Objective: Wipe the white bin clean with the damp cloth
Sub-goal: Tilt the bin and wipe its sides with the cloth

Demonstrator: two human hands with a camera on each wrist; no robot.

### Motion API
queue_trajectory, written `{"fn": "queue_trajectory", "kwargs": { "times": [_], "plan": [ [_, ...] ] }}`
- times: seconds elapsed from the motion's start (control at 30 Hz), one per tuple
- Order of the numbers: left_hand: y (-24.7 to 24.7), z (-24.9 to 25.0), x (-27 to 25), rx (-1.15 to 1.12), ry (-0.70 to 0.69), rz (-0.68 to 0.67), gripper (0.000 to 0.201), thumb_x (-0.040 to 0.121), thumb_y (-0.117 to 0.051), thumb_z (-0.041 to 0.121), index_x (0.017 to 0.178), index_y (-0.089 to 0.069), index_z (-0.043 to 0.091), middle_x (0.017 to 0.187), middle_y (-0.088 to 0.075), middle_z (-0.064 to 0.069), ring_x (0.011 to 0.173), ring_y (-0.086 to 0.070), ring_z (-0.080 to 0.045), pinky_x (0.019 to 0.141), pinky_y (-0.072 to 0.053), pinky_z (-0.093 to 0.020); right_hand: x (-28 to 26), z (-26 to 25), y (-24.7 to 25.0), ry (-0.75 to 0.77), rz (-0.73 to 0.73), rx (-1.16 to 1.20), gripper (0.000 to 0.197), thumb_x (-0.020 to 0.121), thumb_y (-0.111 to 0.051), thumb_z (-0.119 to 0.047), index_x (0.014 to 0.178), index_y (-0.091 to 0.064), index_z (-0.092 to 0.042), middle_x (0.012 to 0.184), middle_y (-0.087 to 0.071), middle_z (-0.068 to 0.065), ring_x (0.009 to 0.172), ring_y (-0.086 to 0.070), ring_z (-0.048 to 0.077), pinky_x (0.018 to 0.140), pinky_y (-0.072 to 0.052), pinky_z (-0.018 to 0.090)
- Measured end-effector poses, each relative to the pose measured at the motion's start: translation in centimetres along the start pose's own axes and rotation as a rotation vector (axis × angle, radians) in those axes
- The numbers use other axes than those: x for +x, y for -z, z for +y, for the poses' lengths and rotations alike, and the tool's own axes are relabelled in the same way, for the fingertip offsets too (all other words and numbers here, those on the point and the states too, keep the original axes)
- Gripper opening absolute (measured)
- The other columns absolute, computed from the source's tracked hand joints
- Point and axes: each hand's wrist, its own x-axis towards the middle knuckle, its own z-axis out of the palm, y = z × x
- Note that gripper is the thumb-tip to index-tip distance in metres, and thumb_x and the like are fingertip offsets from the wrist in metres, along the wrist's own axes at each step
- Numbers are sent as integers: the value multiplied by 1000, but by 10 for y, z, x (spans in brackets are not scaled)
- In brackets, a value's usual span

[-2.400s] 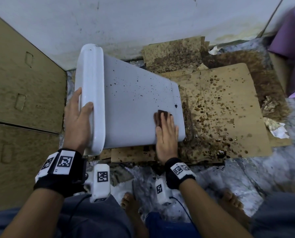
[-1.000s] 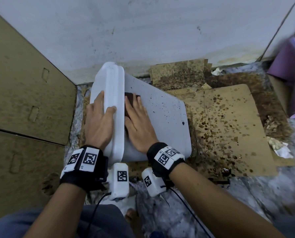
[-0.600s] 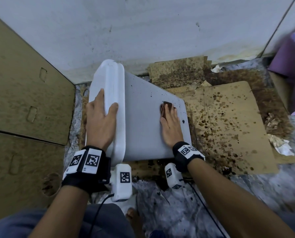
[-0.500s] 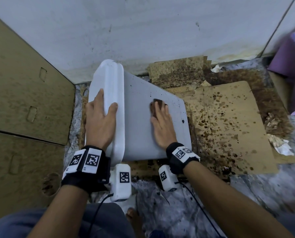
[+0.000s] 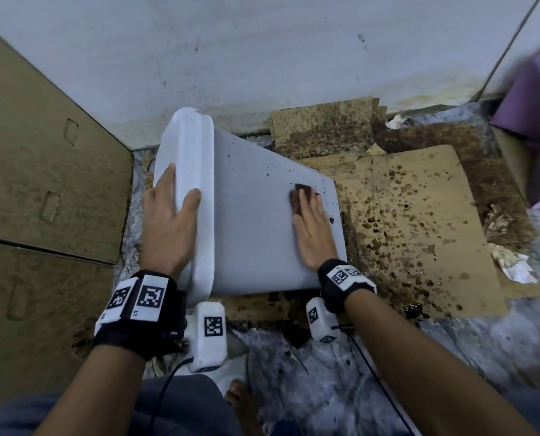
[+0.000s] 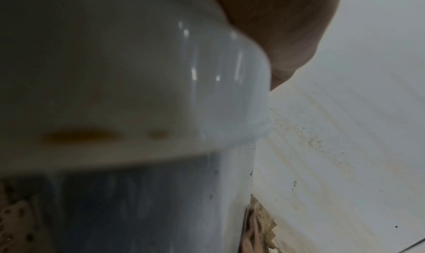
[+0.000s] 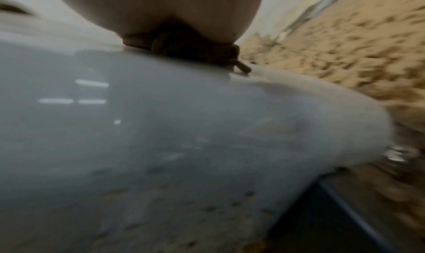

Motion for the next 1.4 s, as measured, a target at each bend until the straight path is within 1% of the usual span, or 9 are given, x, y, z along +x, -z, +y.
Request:
{"fn": "queue_trajectory", "kwargs": {
  "times": [0.2,0.4,0.5,0.73,0.87,1.07,1.13,1.3,1.4],
  "plan": [
    [0,-2,1,-8,7,5,55,98,-48,32,151,-32,29,144,-36,-6,131,-38,-18,107,-26,-27,8,21,1,-196,2,49,53,104,-19,-32,153,-2,-23,160,7,5,147,8,19,119,1,45],
    [0,0,0,4,-2,6,55,99,-48,30,151,-33,27,144,-36,-9,133,-38,-21,109,-25,-28,-14,-34,-7,154,-23,30,55,98,-16,-40,150,2,-32,154,15,-8,145,16,10,116,13,31],
    [1,1,-1,-3,-3,10,55,99,-48,30,151,-33,27,143,-37,-9,134,-38,-22,114,-27,-37,-13,-29,-6,187,-13,15,53,99,-17,-38,148,2,-34,154,11,-11,145,14,8,117,12,31],
    [1,0,-1,-5,3,8,54,98,-49,32,150,-33,29,143,-36,-8,131,-39,-20,113,-29,-37,10,40,2,-261,-1,16,52,103,-18,-35,152,-3,-30,161,-2,-1,148,2,14,119,2,44],
    [-1,1,0,-12,9,4,54,98,-48,34,150,-34,31,142,-36,-7,130,-40,-21,113,-31,-41,13,34,2,-318,39,71,52,103,-21,-31,153,-6,-24,161,-5,3,148,1,16,119,-2,42],
    [2,-3,1,1,5,4,52,99,-47,32,149,-35,29,143,-36,-8,131,-40,-24,113,-32,-46,-27,9,-7,32,52,19,55,98,-18,-36,152,-9,-25,159,-2,-1,147,6,12,119,5,34],
    [2,-3,0,-3,1,8,52,99,-48,31,149,-35,29,142,-36,-8,131,-40,-24,113,-32,-46,-31,11,-10,58,55,9,54,99,-18,-35,152,-11,-25,159,-4,-4,146,5,9,119,5,33],
    [1,-2,-1,0,10,1,52,98,-48,34,149,-35,31,142,-37,-7,130,-42,-25,112,-33,-48,-2,38,-1,-324,50,37,52,104,-19,-32,152,-4,-22,161,2,3,147,6,18,119,2,42],
    [0,-3,2,18,7,9,53,96,-49,39,148,-36,34,140,-38,-6,129,-43,-28,111,-34,-52,7,48,5,-409,18,136,52,104,-21,-31,153,-6,-22,161,4,4,147,7,19,119,-2,44]
  ]
}}
